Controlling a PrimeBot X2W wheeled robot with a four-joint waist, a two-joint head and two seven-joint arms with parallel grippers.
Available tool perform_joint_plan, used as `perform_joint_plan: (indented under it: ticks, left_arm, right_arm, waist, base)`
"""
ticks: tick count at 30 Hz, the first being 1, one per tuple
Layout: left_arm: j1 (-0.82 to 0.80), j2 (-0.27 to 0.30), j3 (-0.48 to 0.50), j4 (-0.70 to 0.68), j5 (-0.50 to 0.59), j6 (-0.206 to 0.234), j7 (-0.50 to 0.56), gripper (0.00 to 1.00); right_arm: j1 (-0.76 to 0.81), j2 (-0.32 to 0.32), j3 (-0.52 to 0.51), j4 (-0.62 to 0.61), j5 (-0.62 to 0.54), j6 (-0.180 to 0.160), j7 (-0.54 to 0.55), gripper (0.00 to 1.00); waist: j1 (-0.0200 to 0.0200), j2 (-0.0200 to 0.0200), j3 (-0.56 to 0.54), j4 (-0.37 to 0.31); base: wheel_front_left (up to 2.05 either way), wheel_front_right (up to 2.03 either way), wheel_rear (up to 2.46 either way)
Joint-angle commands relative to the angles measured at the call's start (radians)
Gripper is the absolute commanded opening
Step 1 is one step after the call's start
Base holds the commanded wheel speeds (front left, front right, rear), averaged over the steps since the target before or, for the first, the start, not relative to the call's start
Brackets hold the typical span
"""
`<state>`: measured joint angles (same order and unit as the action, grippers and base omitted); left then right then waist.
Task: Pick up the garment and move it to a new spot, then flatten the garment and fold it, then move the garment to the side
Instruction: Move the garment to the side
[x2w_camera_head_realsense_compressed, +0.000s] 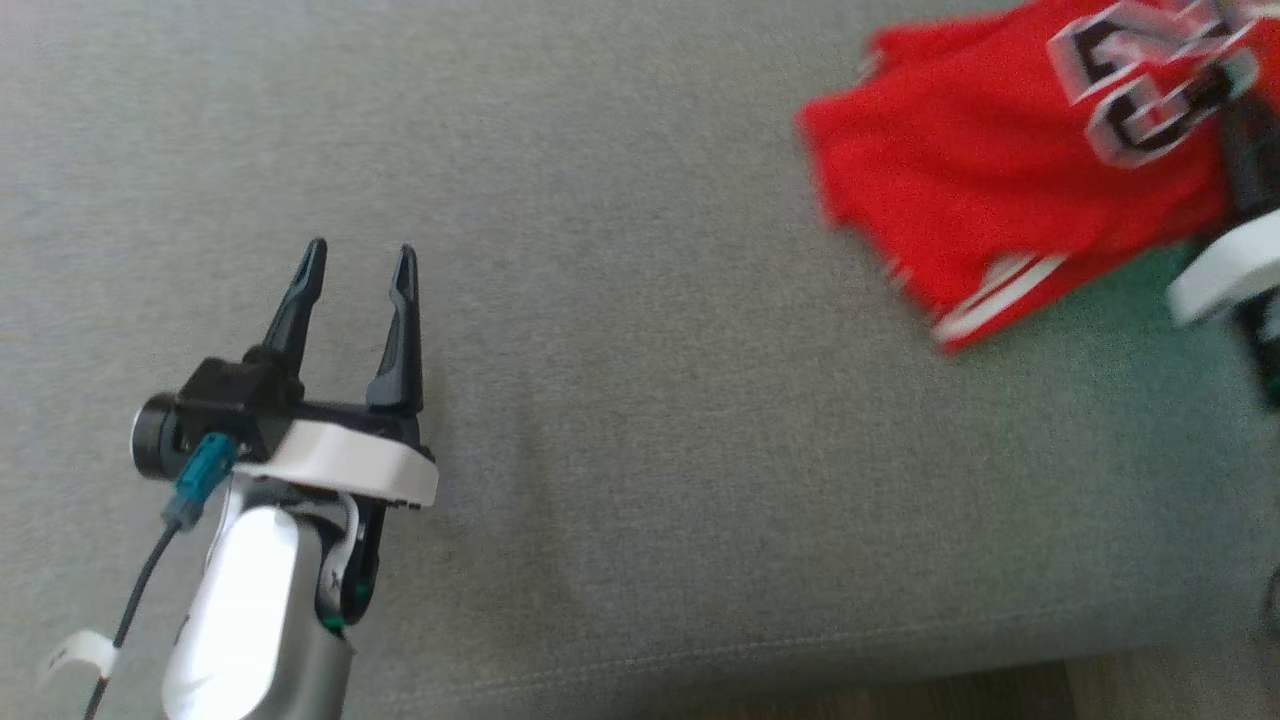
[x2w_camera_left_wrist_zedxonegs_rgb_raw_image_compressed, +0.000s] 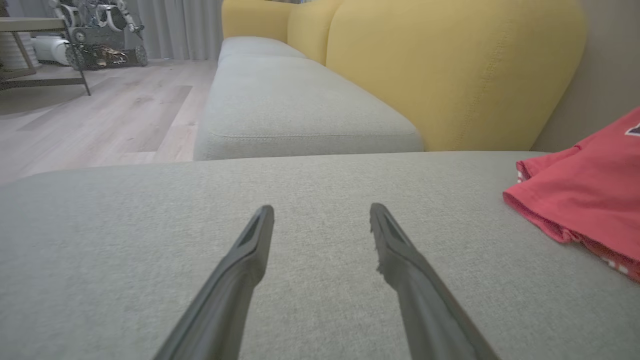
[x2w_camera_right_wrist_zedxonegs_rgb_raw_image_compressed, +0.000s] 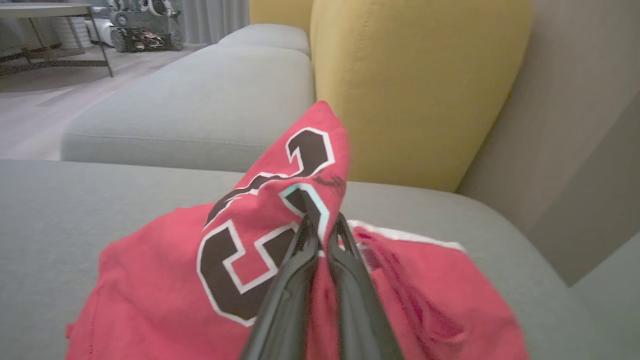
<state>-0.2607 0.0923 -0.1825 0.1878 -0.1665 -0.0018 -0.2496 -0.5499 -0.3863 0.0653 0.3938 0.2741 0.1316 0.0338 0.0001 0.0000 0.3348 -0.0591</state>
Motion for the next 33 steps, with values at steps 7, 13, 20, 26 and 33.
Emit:
perform_joint_plan:
  ticks: [7, 13, 20, 26, 33]
  left_arm:
    - [-0.067, 0.026, 0.016, -0.033, 0.02, -0.012, -0.012, 1.0]
    - [-0.083, 0.035, 0.013, -0.036, 0.025, -0.012, -0.012, 1.0]
    - [-0.101, 0.05, 0.007, -0.043, 0.03, -0.015, -0.012, 1.0]
    - [-0.111, 0.058, 0.004, -0.049, 0.032, -0.011, -0.012, 1.0]
    - [-0.12, 0.065, 0.0, -0.047, 0.028, -0.008, -0.01, 1.0]
  right_arm:
    - [-0.112, -0.135, -0.067, 0.039, 0.016, -0.001, -0.021, 0.0]
    - [-0.17, -0.201, -0.107, 0.09, 0.031, -0.001, -0.031, 0.0]
    - [-0.252, -0.244, -0.13, 0.183, 0.025, -0.001, -0.022, 0.0]
    - [-0.301, -0.248, -0.126, 0.252, 0.013, -0.001, -0.024, 0.49]
    - [-0.335, -0.234, -0.12, 0.309, 0.012, -0.001, -0.06, 1.0]
  waist:
    - [-0.0001, 0.0, 0.07, -0.039]
    - [-0.0001, 0.0, 0.099, -0.046]
    - [-0.0001, 0.0, 0.135, -0.044]
    - [-0.0001, 0.0, 0.16, -0.047]
    - [-0.0001, 0.0, 0.168, -0.06]
  base:
    - [0.0, 0.0, 0.0]
    - [0.0, 0.0, 0.0]
    - [0.0, 0.0, 0.0]
    - [0.0, 0.0, 0.0]
    - [0.0, 0.0, 0.0]
